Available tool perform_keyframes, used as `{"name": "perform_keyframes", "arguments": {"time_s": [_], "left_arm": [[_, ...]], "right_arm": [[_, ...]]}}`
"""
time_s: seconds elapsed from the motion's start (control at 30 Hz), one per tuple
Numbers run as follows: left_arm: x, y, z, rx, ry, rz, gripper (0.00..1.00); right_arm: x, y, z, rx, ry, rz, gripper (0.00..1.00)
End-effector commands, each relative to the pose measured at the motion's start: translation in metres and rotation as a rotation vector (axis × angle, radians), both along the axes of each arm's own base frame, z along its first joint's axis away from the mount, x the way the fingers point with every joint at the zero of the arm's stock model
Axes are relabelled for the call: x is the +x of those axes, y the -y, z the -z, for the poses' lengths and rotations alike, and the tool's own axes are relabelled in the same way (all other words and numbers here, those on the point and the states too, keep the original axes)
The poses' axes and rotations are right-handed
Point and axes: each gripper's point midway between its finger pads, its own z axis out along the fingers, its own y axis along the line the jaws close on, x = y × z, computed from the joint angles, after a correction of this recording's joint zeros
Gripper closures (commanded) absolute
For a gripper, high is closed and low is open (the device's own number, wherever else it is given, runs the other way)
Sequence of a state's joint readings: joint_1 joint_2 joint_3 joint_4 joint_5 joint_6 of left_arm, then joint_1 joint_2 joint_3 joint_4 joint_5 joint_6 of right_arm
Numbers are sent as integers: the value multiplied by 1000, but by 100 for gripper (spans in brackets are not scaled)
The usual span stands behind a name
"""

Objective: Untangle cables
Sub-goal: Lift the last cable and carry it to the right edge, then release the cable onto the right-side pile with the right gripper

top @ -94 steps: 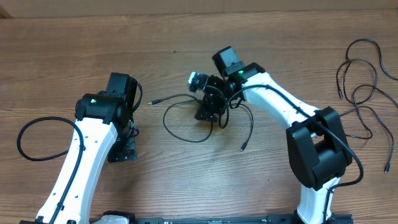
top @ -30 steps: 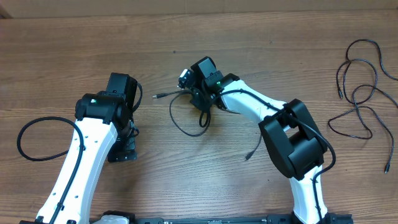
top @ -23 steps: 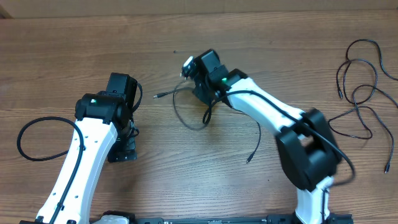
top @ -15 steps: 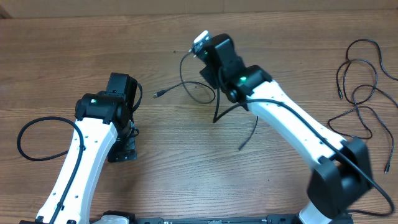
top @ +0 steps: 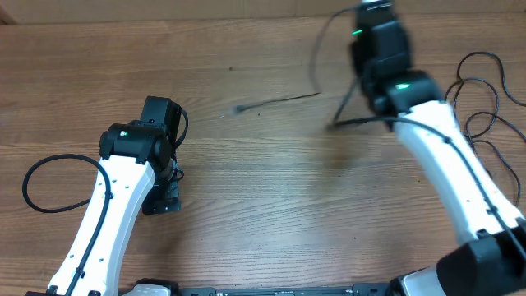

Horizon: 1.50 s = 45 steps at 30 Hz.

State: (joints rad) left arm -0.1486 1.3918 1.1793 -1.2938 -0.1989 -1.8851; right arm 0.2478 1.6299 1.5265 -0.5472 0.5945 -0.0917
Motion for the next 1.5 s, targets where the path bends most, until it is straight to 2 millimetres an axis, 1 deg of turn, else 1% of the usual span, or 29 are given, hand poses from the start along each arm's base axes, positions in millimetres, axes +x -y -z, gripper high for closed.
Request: {"name": "perform_keyframes", "arguments": {"time_s": [0.0,0.13,0.17,0.2,0.27,0.5,0.6,0.63,0.77,0.9,1.1,1.23,1.37,1.43,1.47], "left_arm": [[2,-4,-9,14,31,2,0],[2,-4,-9,14,31,2,0],[2,-4,-9,14,31,2,0],[2,-4,-9,14,31,2,0],[2,-4,-9,14,31,2,0],[2,-4,-9,14,31,2,0],[2,-4,-9,14,31,2,0],[2,-4,-9,14,31,2,0],[2,-4,-9,14,31,2,0],[2,-4,-9,14,31,2,0],[2,-4,-9,14,31,2,0],[2,-4,-9,14,31,2,0],[2,-4,-9,14,31,2,0],[2,-4,-9,14,31,2,0],[2,-4,-9,14,31,2,0]], "right_arm": [[-15,64,-41,127,162,224,96],[-26,122,-44,182,201,363,96],[-28,131,-43,186,200,376,96],[-36,157,-40,215,209,442,96],[-45,180,-37,261,233,525,96],[-77,249,-22,468,303,729,96],[-90,273,-17,544,322,763,96],[-96,286,-15,585,326,763,96],[-117,316,-13,669,369,818,96],[-135,338,-11,699,395,865,96],[-156,362,-8,689,415,933,96],[-163,372,1,691,405,966,96],[-163,376,8,696,391,977,96],[-162,377,12,698,385,980,84],[-161,377,14,700,380,981,74]]}}
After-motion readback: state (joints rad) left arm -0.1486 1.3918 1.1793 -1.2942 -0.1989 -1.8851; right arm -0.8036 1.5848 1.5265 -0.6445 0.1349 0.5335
